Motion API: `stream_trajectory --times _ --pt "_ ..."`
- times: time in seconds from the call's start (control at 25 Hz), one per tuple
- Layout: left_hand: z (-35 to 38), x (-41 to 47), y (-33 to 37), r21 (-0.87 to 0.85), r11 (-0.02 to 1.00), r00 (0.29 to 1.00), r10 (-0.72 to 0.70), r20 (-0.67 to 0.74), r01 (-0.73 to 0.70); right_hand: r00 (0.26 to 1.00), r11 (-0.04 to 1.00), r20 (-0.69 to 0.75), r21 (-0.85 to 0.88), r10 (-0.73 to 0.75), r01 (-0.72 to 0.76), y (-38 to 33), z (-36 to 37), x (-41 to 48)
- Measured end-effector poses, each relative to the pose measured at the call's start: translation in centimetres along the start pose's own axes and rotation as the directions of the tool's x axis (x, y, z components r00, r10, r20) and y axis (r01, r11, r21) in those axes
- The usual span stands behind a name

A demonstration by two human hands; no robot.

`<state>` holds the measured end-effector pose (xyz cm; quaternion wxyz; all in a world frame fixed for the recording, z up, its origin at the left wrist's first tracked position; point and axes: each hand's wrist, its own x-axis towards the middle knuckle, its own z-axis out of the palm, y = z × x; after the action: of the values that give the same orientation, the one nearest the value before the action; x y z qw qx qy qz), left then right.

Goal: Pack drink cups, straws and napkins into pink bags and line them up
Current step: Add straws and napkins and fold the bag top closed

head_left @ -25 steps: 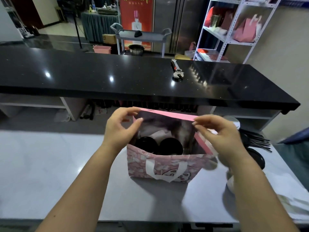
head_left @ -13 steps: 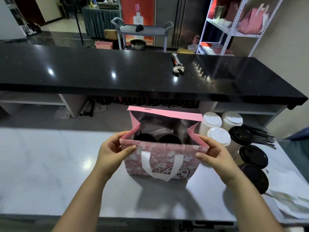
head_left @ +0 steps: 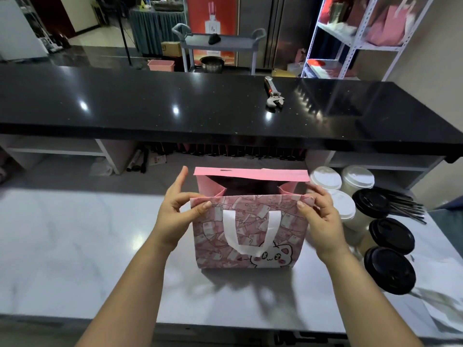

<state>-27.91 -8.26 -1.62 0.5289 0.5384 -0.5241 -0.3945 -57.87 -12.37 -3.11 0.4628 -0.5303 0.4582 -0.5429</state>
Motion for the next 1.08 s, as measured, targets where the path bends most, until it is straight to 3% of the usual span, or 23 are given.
stream_trajectory --times 0.12,0.24,0.4,0.52,0.68,0.8,0.88,0.96,1.08 --pt "-0.4 1.5 0.3 -0.041 0.997 0.993 -0.063 0.104 0.068 0.988 0.994 0.135 0.069 0.074 -0.084 0.6 -1.1 2.1" --pt "0.3 2.0 0.0 -0.078 0.996 0.997 -0.050 0.055 0.054 0.976 0.970 0.155 0.164 0.153 -0.178 0.5 -0.5 2.6" --pt "1.2 1.3 -1.0 -0.127 0.991 0.983 0.025 -0.183 -0.049 0.997 0.984 -0.061 0.175 0.052 -0.040 1.7 0.2 1.9" --pt "1.5 1.2 -1.1 -0.166 0.985 0.963 0.004 -0.270 -0.051 0.989 0.989 -0.146 0.147 0.009 0.013 2.1 0.5 1.8" --pt "1.1 1.7 -0.3 -0.185 0.983 0.979 -0.047 -0.196 0.010 0.983 0.995 -0.171 0.061 -0.071 0.083 1.8 0.2 2.2" --pt "0.7 2.2 0.3 -0.191 0.981 0.997 -0.004 -0.078 -0.011 0.943 0.932 -0.016 -0.158 -0.333 0.326 1.3 -0.5 2.1" --pt "0.2 2.1 0.4 -0.100 0.993 0.997 0.049 -0.051 -0.054 0.851 0.784 0.141 -0.336 -0.506 0.522 1.2 -0.9 2.2" --pt "-0.5 1.6 0.3 0.129 0.981 0.988 0.153 -0.035 -0.147 0.798 0.678 0.239 -0.427 -0.554 0.598 1.1 -1.7 2.1" --pt "-1.5 0.4 0.7 0.457 0.804 0.913 0.404 0.051 -0.382 0.794 0.603 0.284 -0.530 -0.537 0.597 0.3 -2.4 1.6"
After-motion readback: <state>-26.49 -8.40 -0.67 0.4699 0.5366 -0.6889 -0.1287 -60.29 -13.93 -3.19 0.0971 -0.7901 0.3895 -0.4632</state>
